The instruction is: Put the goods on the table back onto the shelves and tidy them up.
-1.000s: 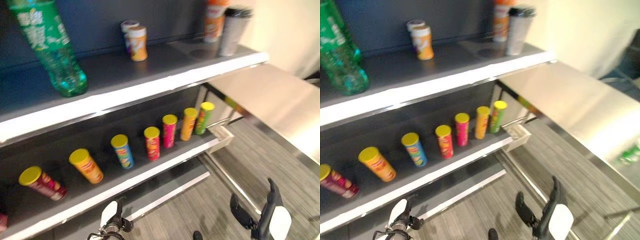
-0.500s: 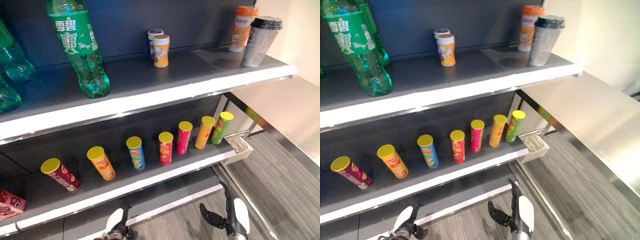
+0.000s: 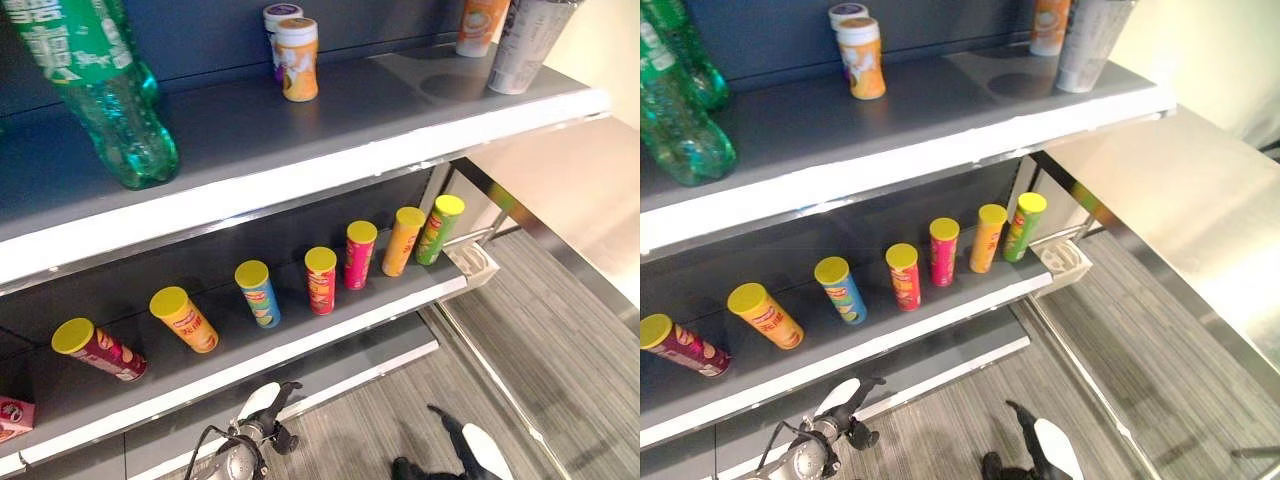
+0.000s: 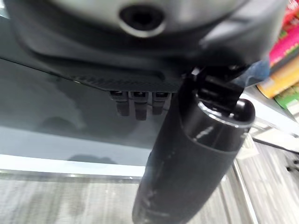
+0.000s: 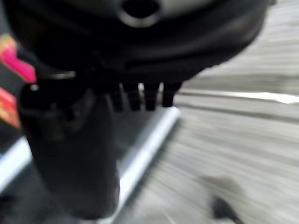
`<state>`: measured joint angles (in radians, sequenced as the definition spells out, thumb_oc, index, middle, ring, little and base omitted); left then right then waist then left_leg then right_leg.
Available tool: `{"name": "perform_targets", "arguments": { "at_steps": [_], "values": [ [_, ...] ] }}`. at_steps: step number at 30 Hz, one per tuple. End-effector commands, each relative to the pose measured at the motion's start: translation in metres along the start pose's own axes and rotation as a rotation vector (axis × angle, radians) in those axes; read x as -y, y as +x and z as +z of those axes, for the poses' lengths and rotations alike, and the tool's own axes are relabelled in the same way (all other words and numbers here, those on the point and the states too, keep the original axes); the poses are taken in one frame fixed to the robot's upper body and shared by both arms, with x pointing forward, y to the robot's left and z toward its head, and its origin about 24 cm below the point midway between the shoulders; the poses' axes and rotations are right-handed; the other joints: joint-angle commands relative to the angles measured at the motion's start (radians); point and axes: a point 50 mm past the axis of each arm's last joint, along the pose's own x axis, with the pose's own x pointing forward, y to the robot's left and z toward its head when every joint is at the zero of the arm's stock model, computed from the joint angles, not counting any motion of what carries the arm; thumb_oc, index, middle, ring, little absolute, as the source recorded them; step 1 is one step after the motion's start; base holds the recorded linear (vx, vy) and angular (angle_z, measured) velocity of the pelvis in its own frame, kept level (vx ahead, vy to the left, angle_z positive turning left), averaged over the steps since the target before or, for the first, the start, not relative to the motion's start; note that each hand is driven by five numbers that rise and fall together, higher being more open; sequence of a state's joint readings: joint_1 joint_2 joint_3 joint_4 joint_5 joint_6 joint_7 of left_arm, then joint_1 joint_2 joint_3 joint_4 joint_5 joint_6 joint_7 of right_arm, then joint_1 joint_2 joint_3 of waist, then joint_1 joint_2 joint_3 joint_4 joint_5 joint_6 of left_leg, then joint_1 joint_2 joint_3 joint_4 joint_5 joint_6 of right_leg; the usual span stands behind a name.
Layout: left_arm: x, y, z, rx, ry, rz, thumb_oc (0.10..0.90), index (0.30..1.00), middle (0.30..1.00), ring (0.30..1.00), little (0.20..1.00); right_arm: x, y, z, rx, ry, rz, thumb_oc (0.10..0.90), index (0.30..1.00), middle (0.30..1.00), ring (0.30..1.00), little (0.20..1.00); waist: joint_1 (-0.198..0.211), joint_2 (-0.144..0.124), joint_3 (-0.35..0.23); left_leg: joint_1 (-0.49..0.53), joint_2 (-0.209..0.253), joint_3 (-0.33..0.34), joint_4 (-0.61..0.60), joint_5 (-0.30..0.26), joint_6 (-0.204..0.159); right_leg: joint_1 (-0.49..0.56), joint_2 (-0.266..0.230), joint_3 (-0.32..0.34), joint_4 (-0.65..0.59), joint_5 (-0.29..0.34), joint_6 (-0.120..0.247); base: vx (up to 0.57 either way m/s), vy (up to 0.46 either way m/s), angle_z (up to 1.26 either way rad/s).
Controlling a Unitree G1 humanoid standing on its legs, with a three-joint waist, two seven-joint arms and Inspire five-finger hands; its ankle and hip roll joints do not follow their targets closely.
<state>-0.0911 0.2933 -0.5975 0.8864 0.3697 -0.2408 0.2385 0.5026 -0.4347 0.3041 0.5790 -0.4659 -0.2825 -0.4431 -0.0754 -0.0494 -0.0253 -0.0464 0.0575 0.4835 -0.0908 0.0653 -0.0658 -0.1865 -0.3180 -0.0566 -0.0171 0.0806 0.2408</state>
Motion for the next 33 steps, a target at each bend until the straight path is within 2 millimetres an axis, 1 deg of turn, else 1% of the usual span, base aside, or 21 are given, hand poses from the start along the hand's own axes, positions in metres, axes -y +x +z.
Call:
{"name": "perform_targets", "arguments": {
  "at_steps": [1,3,4,5,6,7,9,12,13,16,19,20,22,26,27,31,33],
  "values": [
    [-0.042,0.018,0.041,0.202,-0.065,0.108,0.800,0.900,0.900,0.900,0.900,-0.023,-0.016,-0.012,-0.111,0.027,0.031,0.800,0.900,0.900,0.900,0.900,0.005,-0.028,-0.012,-0.005,0.032,-0.058,0.058,-0.084,-0.024,-0.004,0.009,0.023,-0.023,0.143,0.021,-0.02,-0.028,-0.06],
    [-0.047,0.021,0.057,0.270,-0.074,0.100,0.800,0.900,0.900,0.900,0.900,-0.041,-0.026,-0.029,-0.263,0.068,0.067,0.800,0.900,0.900,0.900,0.900,0.006,-0.022,-0.010,-0.010,0.031,-0.061,0.057,-0.081,-0.023,-0.004,0.008,0.021,-0.025,0.144,0.021,0.00,0.000,0.00],
    [-0.048,0.021,0.057,0.270,-0.073,0.100,0.800,0.900,0.900,0.900,0.900,-0.042,-0.025,-0.028,-0.262,0.069,0.066,0.800,0.900,0.900,0.900,0.900,0.006,-0.023,-0.009,-0.011,0.031,-0.061,0.057,-0.081,-0.023,-0.004,0.008,0.021,-0.025,0.144,0.021,0.00,0.000,0.00],
    [-0.053,0.022,0.065,0.300,-0.080,0.104,0.800,0.900,0.900,0.900,0.900,-0.049,-0.028,-0.032,-0.315,0.090,0.088,0.800,0.900,0.900,0.900,0.900,0.007,-0.021,-0.007,-0.014,0.030,-0.063,0.056,-0.080,-0.023,-0.005,0.007,0.020,-0.025,0.145,0.021,-0.03,-0.033,-0.01],
    [-0.060,0.027,0.087,0.371,-0.103,0.091,0.800,0.900,0.900,0.900,0.900,-0.067,-0.033,-0.034,-0.396,0.130,0.152,0.800,0.900,0.900,0.900,0.900,0.011,-0.016,-0.004,-0.020,0.026,-0.071,0.053,-0.077,-0.022,-0.005,0.007,0.020,-0.025,0.147,0.021,-0.03,-0.041,0.02],
    [-0.060,0.029,0.092,0.385,-0.097,0.085,0.800,0.900,0.900,0.900,0.900,-0.070,-0.033,-0.031,-0.390,0.130,0.168,0.800,0.900,0.900,0.900,0.900,0.011,-0.016,-0.005,-0.019,0.026,-0.070,0.052,-0.078,-0.023,-0.005,0.007,0.020,-0.025,0.146,0.021,-0.01,-0.043,0.07],
    [-0.059,0.035,0.108,0.413,-0.110,0.077,0.800,0.900,0.900,0.900,0.900,-0.076,-0.032,-0.028,-0.383,0.120,0.209,0.800,0.900,0.900,0.900,0.900,0.010,-0.014,-0.012,-0.014,0.026,-0.069,0.052,-0.079,-0.022,0.001,0.006,0.022,-0.026,0.141,0.021,0.01,-0.037,0.07],
    [-0.059,0.044,0.123,0.424,-0.103,0.089,0.800,0.900,0.900,0.900,0.900,-0.078,-0.028,-0.023,-0.354,0.121,0.233,0.800,0.900,0.900,0.900,0.900,-0.002,-0.012,-0.019,-0.003,0.033,-0.064,0.052,-0.079,-0.026,0.009,0.012,0.024,-0.026,0.125,0.021,0.02,-0.072,-0.01],
    [-0.057,0.047,0.124,0.406,-0.097,0.090,0.800,0.900,0.900,0.900,0.900,-0.079,-0.030,-0.024,-0.355,0.106,0.244,0.800,0.900,0.900,0.900,0.900,-0.008,-0.013,-0.022,0.004,0.036,-0.060,0.051,-0.079,-0.029,0.011,0.017,0.028,-0.027,0.119,0.021,0.02,-0.106,-0.04],
    [-0.059,0.055,0.124,0.359,-0.071,0.140,0.800,0.900,0.900,0.900,0.900,-0.081,-0.034,-0.026,-0.353,0.100,0.258,0.800,0.900,0.900,0.900,0.900,-0.027,-0.016,-0.028,0.014,0.054,-0.042,0.047,-0.075,-0.037,0.013,0.032,0.035,-0.031,0.099,0.018,0.01,-0.113,-0.16],
    [-0.067,0.060,0.119,0.305,-0.062,0.202,0.800,0.900,0.900,0.900,0.900,-0.083,-0.039,-0.026,-0.351,0.110,0.267,0.800,0.900,0.900,0.900,0.900,-0.047,-0.019,-0.033,0.020,0.078,-0.024,0.044,-0.064,-0.051,0.013,0.054,0.047,-0.036,0.078,0.010,0.01,-0.129,-0.18],
    [-0.074,0.062,0.118,0.285,-0.067,0.236,0.800,0.900,0.900,0.900,0.900,-0.082,-0.039,-0.026,-0.342,0.108,0.265,0.800,0.900,0.900,0.900,0.900,-0.057,-0.021,-0.035,0.024,0.093,-0.013,0.041,-0.058,-0.058,0.012,0.065,0.056,-0.038,0.070,0.008,0.01,-0.113,-0.24],
    [-0.079,0.063,0.115,0.264,-0.076,0.267,0.800,0.900,0.900,0.900,0.900,-0.082,-0.039,-0.025,-0.325,0.104,0.267,0.800,0.900,0.900,0.900,0.900,-0.065,-0.024,-0.036,0.028,0.105,-0.003,0.038,-0.054,-0.064,0.010,0.077,0.065,-0.038,0.060,0.003,0.01,-0.119,-0.23],
    [-0.092,0.064,0.106,0.214,-0.100,0.340,0.800,0.900,0.900,0.900,0.900,-0.082,-0.041,-0.023,-0.279,0.078,0.287,0.800,0.900,0.900,0.900,0.900,-0.094,-0.031,-0.037,0.037,0.149,0.026,0.028,-0.031,-0.083,0.003,0.118,0.090,-0.039,0.040,-0.010,0.01,-0.136,-0.21],
    [-0.092,0.064,0.106,0.214,-0.100,0.340,0.800,0.900,0.900,0.900,0.900,-0.082,-0.041,-0.023,-0.279,0.078,0.287,0.800,0.900,0.900,0.900,0.900,-0.094,-0.031,-0.037,0.037,0.149,0.027,0.028,-0.031,-0.084,0.003,0.118,0.091,-0.039,0.040,-0.010,0.01,-0.116,-0.36],
    [-0.108,0.065,0.098,0.170,-0.143,0.422,0.800,0.900,0.900,0.900,0.900,-0.079,-0.040,-0.018,-0.220,0.070,0.299,0.800,0.900,0.900,0.900,0.900,-0.126,-0.039,-0.039,0.043,0.197,0.051,0.020,-0.007,-0.106,-0.009,0.165,0.118,-0.030,0.023,-0.026,0.02,-0.161,-0.19],
    [-0.111,0.065,0.098,0.169,-0.147,0.432,0.800,0.900,0.900,0.900,0.900,-0.078,-0.039,-0.017,-0.205,0.067,0.298,0.800,0.900,0.900,0.900,0.900,-0.131,-0.040,-0.038,0.043,0.203,0.054,0.019,-0.004,-0.109,-0.011,0.172,0.121,-0.030,0.020,-0.028,0.05,-0.070,-0.27]
  ]
}}
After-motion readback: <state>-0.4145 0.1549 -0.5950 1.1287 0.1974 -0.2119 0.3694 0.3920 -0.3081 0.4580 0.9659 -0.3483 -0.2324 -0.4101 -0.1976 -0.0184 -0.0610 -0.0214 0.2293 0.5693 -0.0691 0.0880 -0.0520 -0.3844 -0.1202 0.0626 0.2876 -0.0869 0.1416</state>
